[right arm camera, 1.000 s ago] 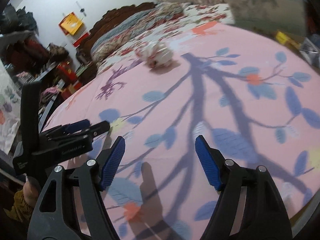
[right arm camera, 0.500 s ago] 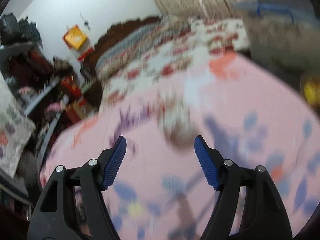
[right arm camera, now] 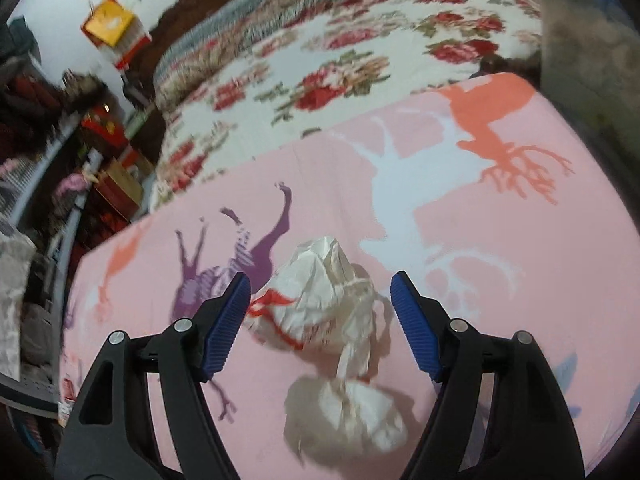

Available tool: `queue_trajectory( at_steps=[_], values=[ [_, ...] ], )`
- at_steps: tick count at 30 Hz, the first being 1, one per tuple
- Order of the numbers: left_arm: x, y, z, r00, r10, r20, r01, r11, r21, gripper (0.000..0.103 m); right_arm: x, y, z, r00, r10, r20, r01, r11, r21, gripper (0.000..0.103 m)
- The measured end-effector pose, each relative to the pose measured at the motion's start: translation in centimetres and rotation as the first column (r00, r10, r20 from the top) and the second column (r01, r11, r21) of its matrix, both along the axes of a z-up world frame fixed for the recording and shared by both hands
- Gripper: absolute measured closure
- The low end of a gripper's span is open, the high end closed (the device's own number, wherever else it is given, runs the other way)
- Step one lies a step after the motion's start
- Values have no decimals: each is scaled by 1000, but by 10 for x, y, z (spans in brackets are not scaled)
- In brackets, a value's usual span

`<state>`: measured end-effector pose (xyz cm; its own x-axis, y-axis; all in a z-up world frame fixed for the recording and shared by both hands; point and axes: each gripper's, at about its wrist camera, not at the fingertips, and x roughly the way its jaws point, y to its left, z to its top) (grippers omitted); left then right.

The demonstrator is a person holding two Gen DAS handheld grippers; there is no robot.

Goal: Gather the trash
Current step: 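Move both open grippers back toward the crumpled tissues on the bed, then grasp the red-white plastic bag with left gripper while right gripper grasps the white tissue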

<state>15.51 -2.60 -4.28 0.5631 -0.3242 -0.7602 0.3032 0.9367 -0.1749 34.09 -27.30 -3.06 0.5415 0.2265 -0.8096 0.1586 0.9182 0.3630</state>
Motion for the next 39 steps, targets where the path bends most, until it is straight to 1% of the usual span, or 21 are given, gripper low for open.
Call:
queue_trajectory(
  at_steps=[1,3,4,7,9,11,12,13,15,16,17,19,20,23,26,28,30,32,35,38,39],
  values=[
    [2,2,-1,1000,6,-11,-6,1000,-9,33,4,3,-6,1000,19,-17,-19,1000,11,30],
    [4,4,-2,1000,13,-22,-13,1000,-21,33,9,13,-14,996,77,-48,-75,997,36,34],
    [5,6,-2,999,18,-28,-18,999,-32,33,8,21,-16,992,117,-46,-115,992,47,35],
    [5,11,-2,999,31,-30,-32,998,-57,33,-4,53,-16,964,263,-36,-261,964,43,34],
    [3,17,2,999,45,-7,-45,995,-89,33,-19,77,-14,929,370,-25,-369,929,33,34],
    [-2,23,8,998,61,30,-58,992,-116,33,-40,106,-10,875,484,-16,-484,875,8,34],
    [-5,26,11,996,70,48,-63,990,-130,31,-52,118,-8,846,533,-10,-533,846,-8,34],
    [-6,28,13,995,77,59,-68,988,-139,29,-64,127,-3,824,567,3,-567,823,-25,34],
    [-7,32,16,993,94,76,-80,984,-162,27,-85,134,9,795,605,51,-603,796,-51,29],
    [-7,34,16,992,97,75,-83,982,-170,27,-91,133,15,791,607,75,-604,795,-58,22],
    [-6,34,16,993,100,70,-86,981,-174,27,-97,129,22,791,603,103,-599,798,-69,16],
    [-5,36,16,993,104,57,-93,979,-180,27,-113,118,38,806,568,165,-561,823,-94,16],
    [-4,37,15,993,107,53,-95,978,-184,27,-118,113,43,815,547,189,-540,836,-91,16],
    [-2,41,15,993,113,38,-104,975,-198,27,-136,79,59,859,428,280,-427,902,-66,16],
    [3,46,10,994,106,-13,-106,967,-230,27,-154,45,56,906,276,320,-281,959,-32,16],
    [8,51,5,994,95,-63,-108,959,-260,27,-169,32,49,920,221,323,-232,973,-5,16],
    [11,52,5,993,87,-82,-106,956,-275,27,-181,26,37,930,185,317,-200,980,16,16],
    [14,48,9,993,78,-90,-100,957,-271,27,-193,24,25,935,162,315,-178,984,20,16],
    [25,40,20,992,80,-96,-102,965,-241,27,-201,27,10,945,135,299,-132,991,-30,16],
    [43,27,32,993,78,-91,-96,972,-216,27,-193,31,-2,958,128,256,-107,990,-93,16],
    [47,24,34,993,75,-88,-92,972,-216,25,-192,31,-5,959,129,251,-103,988,-113,16]
  ],
)
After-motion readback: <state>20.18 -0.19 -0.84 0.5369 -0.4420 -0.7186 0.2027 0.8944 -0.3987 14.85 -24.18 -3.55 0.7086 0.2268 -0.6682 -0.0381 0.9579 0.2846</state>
